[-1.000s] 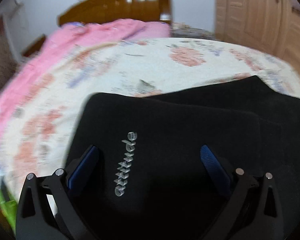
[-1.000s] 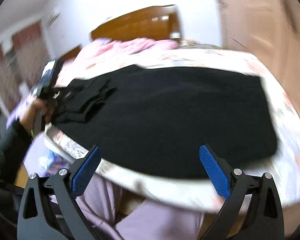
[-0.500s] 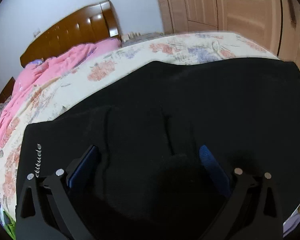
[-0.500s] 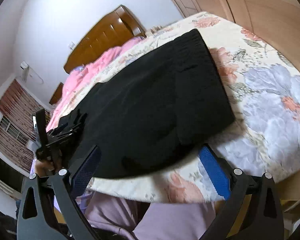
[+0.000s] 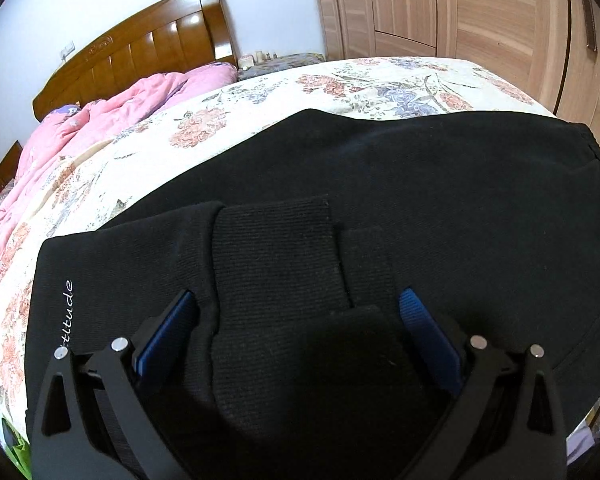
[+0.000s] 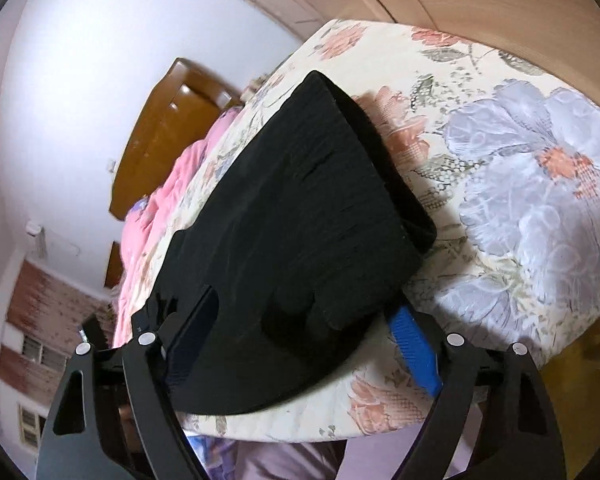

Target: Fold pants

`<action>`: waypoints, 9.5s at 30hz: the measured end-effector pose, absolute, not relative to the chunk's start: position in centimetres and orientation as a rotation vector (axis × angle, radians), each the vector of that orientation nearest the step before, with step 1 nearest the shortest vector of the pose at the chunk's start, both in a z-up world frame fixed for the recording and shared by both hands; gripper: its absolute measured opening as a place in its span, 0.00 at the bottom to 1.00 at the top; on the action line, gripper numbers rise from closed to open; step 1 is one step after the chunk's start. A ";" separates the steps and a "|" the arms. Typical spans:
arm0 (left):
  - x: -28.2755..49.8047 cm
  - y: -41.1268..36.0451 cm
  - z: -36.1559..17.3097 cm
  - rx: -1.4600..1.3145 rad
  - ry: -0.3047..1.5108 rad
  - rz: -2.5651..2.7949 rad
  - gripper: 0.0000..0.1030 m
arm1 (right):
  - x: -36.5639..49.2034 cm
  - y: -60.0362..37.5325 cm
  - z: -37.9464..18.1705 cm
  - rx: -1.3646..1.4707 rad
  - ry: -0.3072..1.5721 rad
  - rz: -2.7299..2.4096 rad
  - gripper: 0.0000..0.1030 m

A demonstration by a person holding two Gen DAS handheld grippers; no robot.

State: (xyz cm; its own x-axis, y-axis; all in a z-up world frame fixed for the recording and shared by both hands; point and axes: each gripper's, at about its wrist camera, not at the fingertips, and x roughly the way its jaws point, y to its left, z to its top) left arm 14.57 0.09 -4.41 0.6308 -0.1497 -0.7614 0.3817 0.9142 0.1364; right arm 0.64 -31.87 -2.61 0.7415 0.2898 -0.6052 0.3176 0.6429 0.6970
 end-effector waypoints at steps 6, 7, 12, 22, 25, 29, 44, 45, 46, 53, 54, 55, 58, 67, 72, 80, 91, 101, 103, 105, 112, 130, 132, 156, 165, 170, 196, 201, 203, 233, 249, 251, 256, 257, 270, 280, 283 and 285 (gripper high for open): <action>14.7 0.1 -4.4 0.297 0.838 -0.309 0.99 | 1.7 -29.5 -2.5 0.820 0.851 0.083 0.81; 14.7 0.1 -4.4 0.296 0.838 -0.309 0.99 | 1.8 -29.8 -2.6 0.846 0.836 0.077 0.81; 14.7 0.0 -4.4 0.296 0.840 -0.310 0.99 | 1.8 -29.6 -2.7 0.865 0.780 0.008 0.73; 14.8 0.3 -4.3 0.289 0.845 -0.317 0.98 | 0.6 -30.3 -2.9 0.848 0.694 0.019 0.26; 14.9 0.6 -4.2 0.269 0.849 -0.335 0.98 | -0.2 -30.7 -2.9 0.913 0.603 0.061 0.23; 14.6 2.6 -2.9 0.131 0.829 -0.421 0.94 | 0.8 -28.6 1.6 0.761 0.516 0.084 0.22; 9.1 25.5 2.5 -0.252 0.700 -0.183 0.93 | 7.3 9.4 4.0 -0.496 0.525 0.525 0.19; 9.0 26.7 1.5 -0.280 0.725 -0.185 0.93 | 7.2 10.7 2.0 -0.559 0.554 0.531 0.20; 9.0 27.6 0.9 -0.309 0.746 -0.202 0.93 | 6.4 11.5 0.6 -0.613 0.545 0.520 0.20; 10.1 29.6 -2.3 -0.564 0.822 -0.424 0.94 | 3.6 12.1 -1.0 -0.823 0.379 0.446 0.36; 10.4 29.2 -2.1 -0.556 0.823 -0.432 0.98 | 3.1 12.3 -0.9 -0.822 0.376 0.453 0.44; 11.0 28.4 -1.9 -0.529 0.833 -0.439 0.98 | 2.4 12.1 -0.7 -0.807 0.384 0.494 0.52; 12.2 26.5 -1.1 -0.508 0.869 -0.495 0.98 | 1.4 11.1 0.9 -0.718 0.372 0.590 0.68; 15.6 21.6 -2.6 -0.401 1.153 -0.566 0.98 | 2.1 2.4 4.1 -0.423 0.396 0.441 0.74; 15.5 20.5 -2.1 -0.417 1.235 -0.629 0.79 | 3.3 -3.4 3.9 -0.267 0.454 0.354 0.75; 16.7 21.2 -3.8 -0.545 1.291 -0.650 0.78 | 3.4 -6.0 3.3 -0.111 0.445 0.322 0.75; 13.8 16.6 2.6 -0.329 1.144 -0.524 0.30 | 1.4 -6.3 0.7 -0.147 0.470 0.357 0.85; 14.5 13.9 13.1 -0.305 0.966 -0.641 0.27 | 2.9 -3.5 -1.2 -0.278 0.464 0.117 0.88; 14.6 15.5 13.6 -0.323 0.942 -0.644 0.26 | 2.8 -2.7 -1.2 -0.341 0.434 0.083 0.89; 14.3 18.0 13.2 -0.362 0.928 -0.628 0.26 | 2.4 -0.9 -1.5 -0.441 0.415 0.068 0.89; 14.9 28.9 -2.9 -0.683 1.079 -0.436 0.27 | 3.1 0.1 -2.4 -0.454 0.466 0.099 0.89; 8.3 24.0 9.0 -0.062 0.646 0.076 0.98 | 8.5 -10.0 4.5 0.160 0.570 0.679 0.89; 9.7 21.7 9.7 -0.056 0.660 -0.075 0.98 | 13.5 -9.3 5.3 0.154 0.622 0.678 0.89; 20.0 24.9 -1.6 -0.350 0.883 -0.228 0.91 | 34.2 -2.9 1.3 0.167 0.865 0.674 0.87; 20.4 25.1 -1.8 -0.372 0.895 -0.228 0.91 | 26.5 -2.4 5.4 0.176 0.761 0.714 0.91; 20.4 25.1 -1.7 -0.359 0.887 -0.216 0.91 | 17.5 1.9 2.7 -0.173 0.816 0.688 0.93; 19.4 22.9 -1.0 -0.176 0.831 -0.097 0.93 | 11.6 -0.5 -1.3 -0.191 0.750 0.616 0.96; 19.5 23.0 -1.0 -0.177 0.832 -0.100 0.93 | 11.4 -0.7 -1.7 -0.185 0.764 0.620 0.96; 19.5 23.0 -1.0 -0.179 0.834 -0.099 0.93 | 11.4 -0.8 -1.7 -0.189 0.778 0.620 0.96; -6.1 17.0 5.6 -0.014 0.431 0.136 0.98 | 3.0 -5.0 4.4 -0.008 0.531 0.332 0.96; -5.1 12.0 0.2 0.011 0.636 0.117 0.98 | 3.6 -5.3 1.7 -0.021 0.626 0.289 0.96; -5.2 11.7 0.2 0.021 0.631 0.115 0.98 | 3.5 -5.3 1.7 -0.024 0.628 0.288 0.96; -5.3 11.8 0.3 0.020 0.625 0.114 0.98 | 3.5 -5.3 1.6 -0.017 0.632 0.286 0.96; -5.2 11.9 0.3 0.017 0.627 0.110 0.98 | 3.5 -5.3 1.6 -0.017 0.632 0.286 0.96; -5.1 12.1 0.1 0.003 0.647 0.096 0.98 | 3.6 -5.1 1.2 -0.026 0.646 0.286 0.96; -5.1 12.5 -0.1 -0.020 0.657 0.110 0.98 | 3.6 -5.0 1.0 -0.034 0.658 0.285 0.96; -5.1 12.6 -0.1 -0.023 0.659 0.111 0.98 | 3.7 -5.0 0.9 -0.035 0.662 0.286 0.96; -5.1 12.6 -0.1 -0.023 0.659 0.111 0.98 | 3.7 -5.0 0.9 -0.036 0.664 0.286 0.96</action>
State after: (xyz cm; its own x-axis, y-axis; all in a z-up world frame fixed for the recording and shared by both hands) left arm -5.09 12.55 -0.12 0.7849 0.0954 -0.6123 -0.1100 0.9938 0.0138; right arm 3.66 -5.02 0.89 0.7501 0.2502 -0.6122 -0.2731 0.9602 0.0579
